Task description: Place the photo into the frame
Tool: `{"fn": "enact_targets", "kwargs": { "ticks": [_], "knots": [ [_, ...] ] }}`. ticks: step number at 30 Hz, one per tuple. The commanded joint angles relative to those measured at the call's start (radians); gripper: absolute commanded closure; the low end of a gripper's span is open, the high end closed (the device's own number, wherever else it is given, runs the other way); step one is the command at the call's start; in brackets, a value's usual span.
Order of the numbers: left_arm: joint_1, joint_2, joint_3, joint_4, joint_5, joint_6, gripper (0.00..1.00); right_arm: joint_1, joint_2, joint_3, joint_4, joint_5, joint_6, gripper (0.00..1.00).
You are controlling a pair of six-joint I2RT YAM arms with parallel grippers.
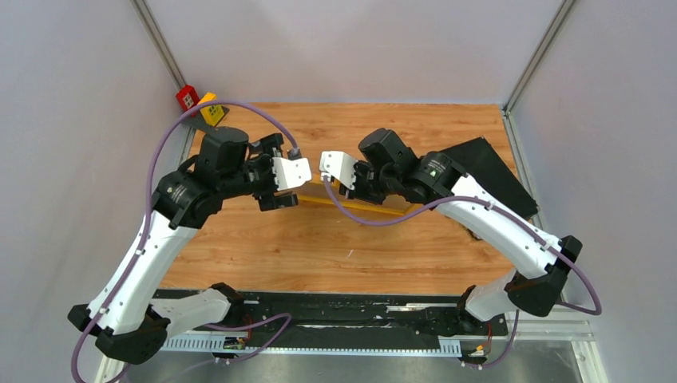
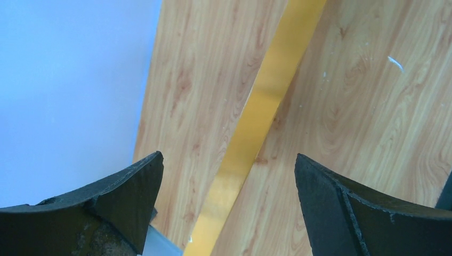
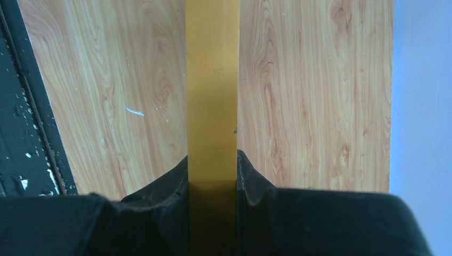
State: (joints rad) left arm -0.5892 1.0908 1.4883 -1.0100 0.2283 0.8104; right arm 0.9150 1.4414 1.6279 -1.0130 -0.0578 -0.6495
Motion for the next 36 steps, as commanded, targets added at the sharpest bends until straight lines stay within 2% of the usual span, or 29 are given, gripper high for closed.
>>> {"fn": "enact_targets", "kwargs": {
  "ticks": [1,13,22,36],
  "knots": [
    [0.007,-0.053,0.0,0.095,-0.051,-0.075,0.0,-0.013,0.016,0.143,0.072,-0.002,0.106,1.0],
    [0.058,-0.129,-0.052,0.184,-0.187,-0.147,0.0,-0.212,0.153,0.393,0.053,-0.154,0.405,1.0],
    [0.066,-0.147,-0.118,0.175,-0.225,-0.17,0.0,-0.391,0.233,0.463,0.063,-0.275,0.556,1.0],
    [0.069,-0.139,-0.162,0.173,-0.224,-0.189,0.0,-0.552,0.299,0.533,0.062,-0.483,0.703,1.0]
  ]
}}
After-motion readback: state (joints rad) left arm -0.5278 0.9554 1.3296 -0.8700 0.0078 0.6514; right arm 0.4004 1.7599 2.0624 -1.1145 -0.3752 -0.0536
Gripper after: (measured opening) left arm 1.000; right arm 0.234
